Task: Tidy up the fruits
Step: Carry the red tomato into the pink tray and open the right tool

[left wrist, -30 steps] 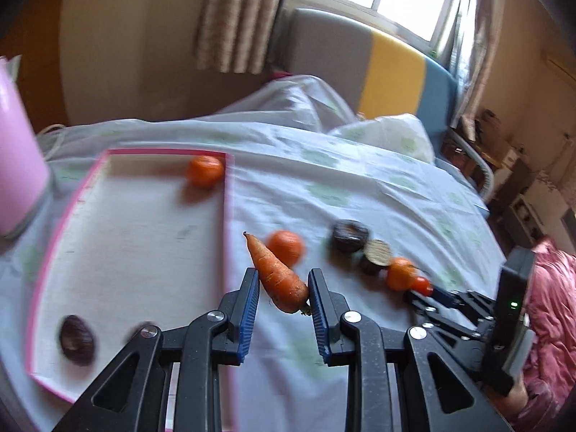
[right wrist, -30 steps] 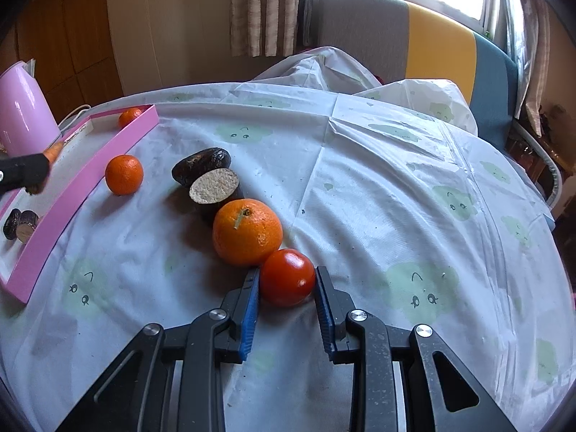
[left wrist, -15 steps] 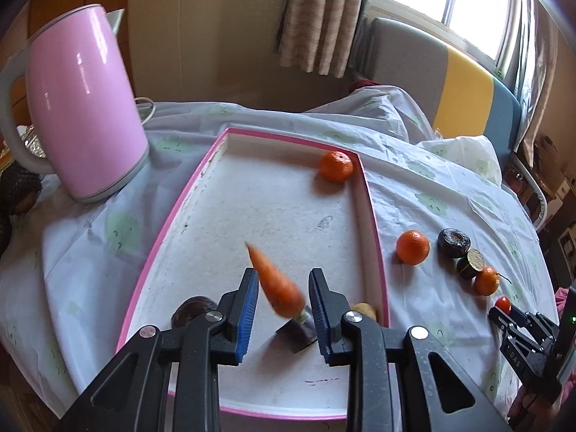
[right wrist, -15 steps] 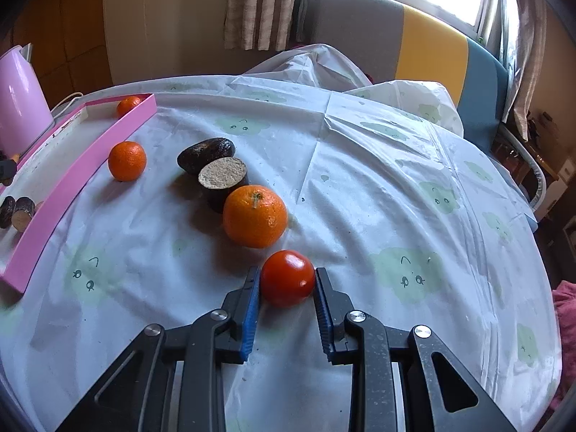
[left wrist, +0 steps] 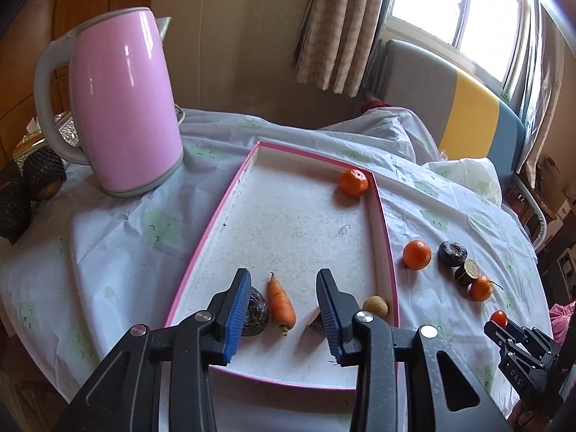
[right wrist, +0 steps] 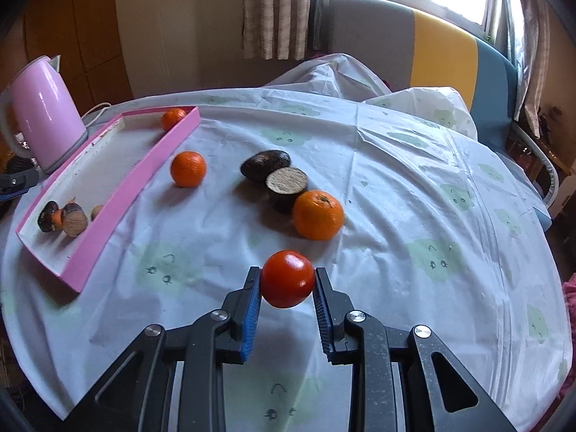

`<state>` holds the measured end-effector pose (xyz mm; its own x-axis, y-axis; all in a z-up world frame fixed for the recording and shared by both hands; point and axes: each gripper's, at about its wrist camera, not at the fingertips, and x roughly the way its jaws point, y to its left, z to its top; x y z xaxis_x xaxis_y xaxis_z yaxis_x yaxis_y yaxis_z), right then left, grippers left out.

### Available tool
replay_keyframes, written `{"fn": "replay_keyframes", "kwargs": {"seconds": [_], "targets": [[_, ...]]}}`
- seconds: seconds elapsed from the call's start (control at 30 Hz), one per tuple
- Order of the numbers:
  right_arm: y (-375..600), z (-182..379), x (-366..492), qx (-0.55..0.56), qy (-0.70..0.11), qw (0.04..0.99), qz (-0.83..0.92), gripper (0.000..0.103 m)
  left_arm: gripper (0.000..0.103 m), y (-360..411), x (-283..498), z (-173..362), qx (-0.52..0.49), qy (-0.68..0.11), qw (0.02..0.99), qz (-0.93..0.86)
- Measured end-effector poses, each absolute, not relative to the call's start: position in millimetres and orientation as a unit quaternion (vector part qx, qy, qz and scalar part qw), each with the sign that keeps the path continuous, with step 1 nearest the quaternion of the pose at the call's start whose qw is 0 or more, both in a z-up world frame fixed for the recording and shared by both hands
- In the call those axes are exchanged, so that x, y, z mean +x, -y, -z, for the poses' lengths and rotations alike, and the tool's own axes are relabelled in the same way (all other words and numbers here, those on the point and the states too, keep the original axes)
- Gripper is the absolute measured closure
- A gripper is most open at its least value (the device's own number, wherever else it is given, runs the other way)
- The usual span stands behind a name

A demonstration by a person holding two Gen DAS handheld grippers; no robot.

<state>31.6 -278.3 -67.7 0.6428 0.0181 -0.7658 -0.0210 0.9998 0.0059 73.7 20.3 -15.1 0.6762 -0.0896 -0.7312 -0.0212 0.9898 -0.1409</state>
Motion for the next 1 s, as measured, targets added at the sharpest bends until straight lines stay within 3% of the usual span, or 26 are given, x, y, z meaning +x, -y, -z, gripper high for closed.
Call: {"fn": "replay_keyframes", "kwargs": {"seconds": [0.33,0.8,0.9,1.0], "targets": [[194,39,52,0.0,-0.402,0.905,-0.137,0.074,0.065,-33,54,4,-0.074,-0.39,0.917,0.023],[109,41,106,0.002,-0.426,0.883,-0.197,0.072,0.065,-49,44,13,-0.083,-0.397,0.914,0.019],[102,40,106,-0.002,-0.422,0.886,-0.195,0.051,0.065,-49,45,16,-0.084,-0.401,0.912,0.02],[101,39,101,-0.004,-0.414,0.889,-0.194,0.049,0.065,-48,44,16,-0.084,-0.402,0.912,0.021]]}}
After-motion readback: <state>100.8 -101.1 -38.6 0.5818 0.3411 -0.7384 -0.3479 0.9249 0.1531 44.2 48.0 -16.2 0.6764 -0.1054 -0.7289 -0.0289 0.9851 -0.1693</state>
